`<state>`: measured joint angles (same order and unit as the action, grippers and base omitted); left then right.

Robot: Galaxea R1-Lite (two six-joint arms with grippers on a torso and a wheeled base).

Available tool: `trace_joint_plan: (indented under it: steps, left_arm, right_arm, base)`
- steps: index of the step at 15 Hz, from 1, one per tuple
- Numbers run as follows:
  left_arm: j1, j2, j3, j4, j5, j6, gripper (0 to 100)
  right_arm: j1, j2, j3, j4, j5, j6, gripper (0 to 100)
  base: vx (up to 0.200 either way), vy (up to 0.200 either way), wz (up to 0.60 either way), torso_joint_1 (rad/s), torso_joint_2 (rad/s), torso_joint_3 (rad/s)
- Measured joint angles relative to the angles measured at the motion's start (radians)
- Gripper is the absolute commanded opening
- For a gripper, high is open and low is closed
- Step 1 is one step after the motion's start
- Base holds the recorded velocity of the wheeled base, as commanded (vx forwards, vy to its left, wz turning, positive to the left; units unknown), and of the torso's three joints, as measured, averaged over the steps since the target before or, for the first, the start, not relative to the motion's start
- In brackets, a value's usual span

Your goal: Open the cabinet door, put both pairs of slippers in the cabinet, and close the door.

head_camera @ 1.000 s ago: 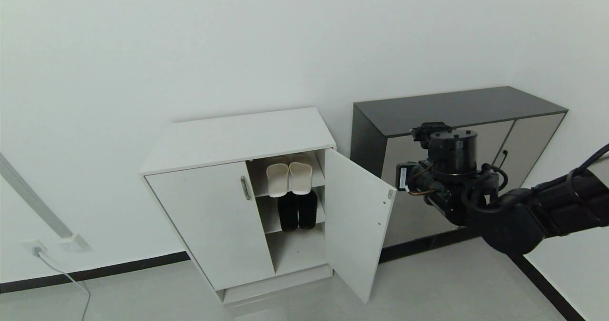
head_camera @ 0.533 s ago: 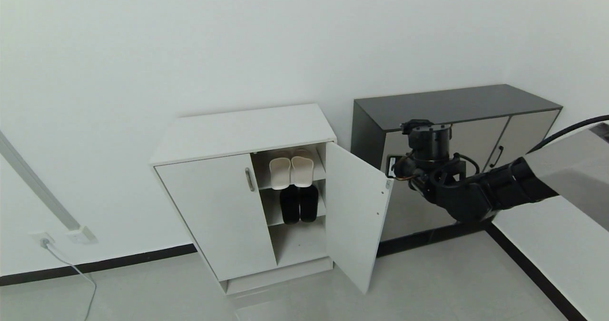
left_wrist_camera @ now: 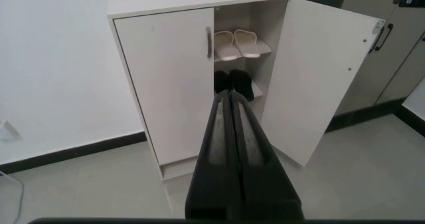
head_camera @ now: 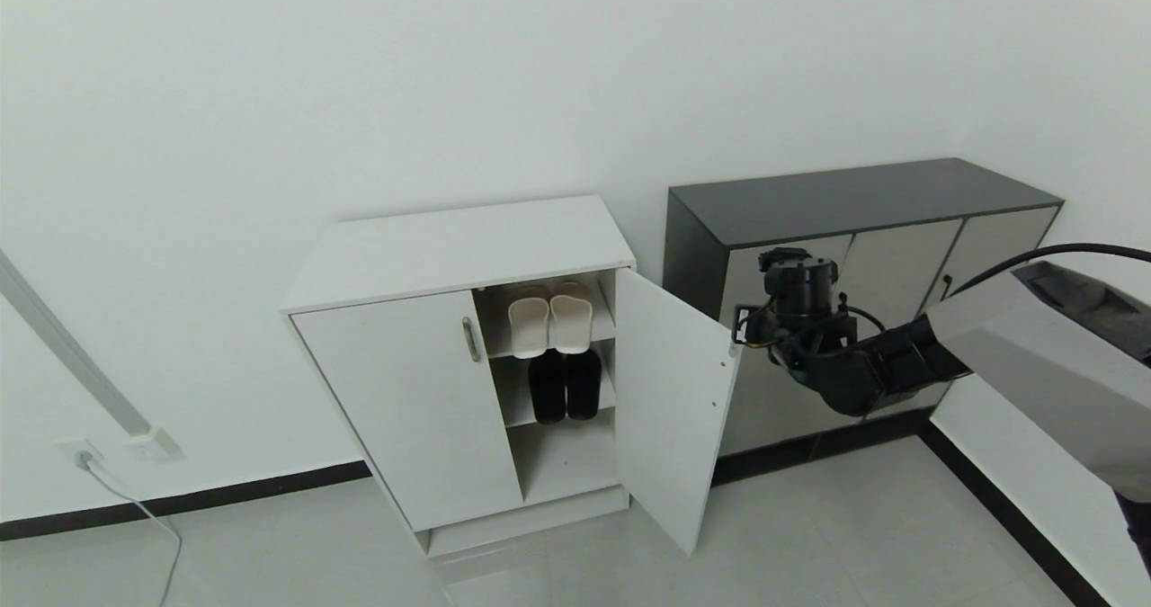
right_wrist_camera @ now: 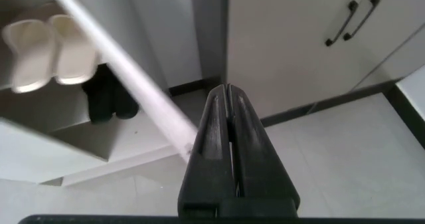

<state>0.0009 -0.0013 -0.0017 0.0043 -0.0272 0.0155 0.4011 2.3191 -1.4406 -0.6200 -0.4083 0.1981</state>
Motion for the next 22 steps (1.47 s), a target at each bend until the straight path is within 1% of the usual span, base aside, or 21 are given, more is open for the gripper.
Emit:
trace_joint_plan:
  steps: [4,7,11,22]
  left_arm:
    - [0.000,0.000,0.000,0.000,0.000,0.000,0]
    - [0.000,0.000,0.000,0.000,0.000,0.000,0]
    - [0.000,0.000,0.000,0.000,0.000,0.000,0]
    - [0.000,0.000,0.000,0.000,0.000,0.000,0]
  right_arm:
    - [-0.001,0.022,-0.009,0.006,0.015,0.001,0]
    - [0.001,0.026,-0.019,0.033,0.021,0.032,0]
    - [0.002,0.027,-0.029,0.059,0.060,0.057,0]
    - [0.003,0.082,-0.070,0.057,0.072,0.080,0]
  base:
    - [0.000,0.000,0.00,0.000,0.00,0.000]
    - [0.000,0.000,0.00,0.000,0.00,0.000]
    - [0.000,0.000,0.00,0.000,0.00,0.000]
    - [0.000,0.000,0.00,0.000,0.00,0.000]
